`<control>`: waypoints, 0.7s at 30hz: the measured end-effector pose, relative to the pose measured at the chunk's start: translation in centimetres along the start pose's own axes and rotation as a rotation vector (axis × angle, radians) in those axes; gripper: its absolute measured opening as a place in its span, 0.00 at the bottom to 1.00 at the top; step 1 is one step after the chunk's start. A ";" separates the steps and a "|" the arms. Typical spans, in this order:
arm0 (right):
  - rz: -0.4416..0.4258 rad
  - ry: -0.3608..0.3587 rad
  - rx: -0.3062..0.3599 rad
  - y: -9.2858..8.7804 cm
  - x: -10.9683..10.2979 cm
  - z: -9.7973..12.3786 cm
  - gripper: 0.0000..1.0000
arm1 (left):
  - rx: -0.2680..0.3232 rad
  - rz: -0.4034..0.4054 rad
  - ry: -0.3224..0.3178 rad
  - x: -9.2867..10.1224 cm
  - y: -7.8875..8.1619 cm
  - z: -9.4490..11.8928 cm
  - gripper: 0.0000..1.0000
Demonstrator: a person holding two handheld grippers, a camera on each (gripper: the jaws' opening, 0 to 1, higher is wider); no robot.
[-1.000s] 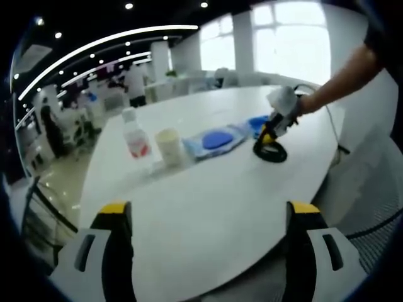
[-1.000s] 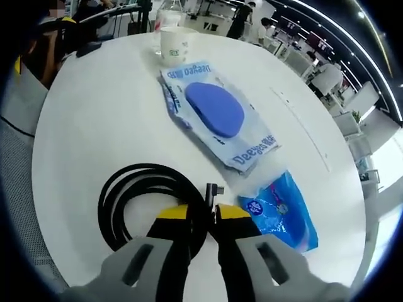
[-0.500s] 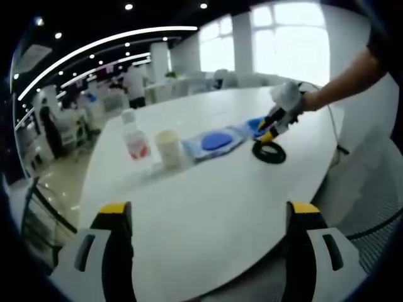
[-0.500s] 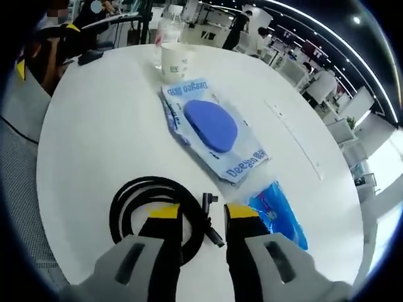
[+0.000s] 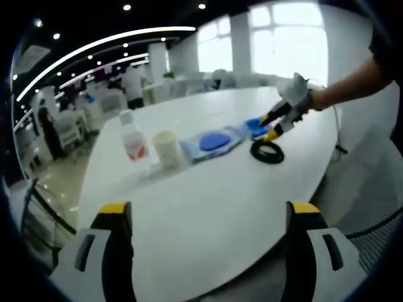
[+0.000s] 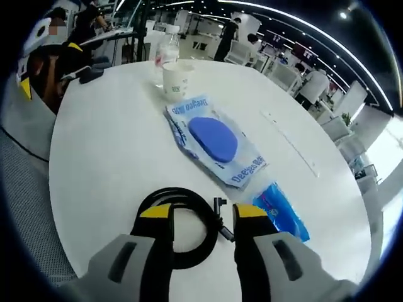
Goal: Arrange the tabletop items into an orderly group along one side of the table until the central work area is clear of visible clutter.
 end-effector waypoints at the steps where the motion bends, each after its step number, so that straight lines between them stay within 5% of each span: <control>1: -0.021 -0.004 0.005 0.0 0.0 0.2 0.39 | -0.001 -0.001 0.000 0.0 0.0 0.0 0.99; 21: -0.273 -0.047 0.086 -0.3 -2.6 5.1 0.66 | -0.001 0.017 -0.001 -0.1 -0.1 -0.1 0.98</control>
Point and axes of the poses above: the point that each gripper's makers call its tool centre point, and the gripper's own axes: z roughly backward along the fingers, x roughly to its right, y roughly out of its top, the point moved 1 cm from there along z, roughly backward along the fingers, and after that the axes turned 2 degrees about -z, right-handed, at the moved point
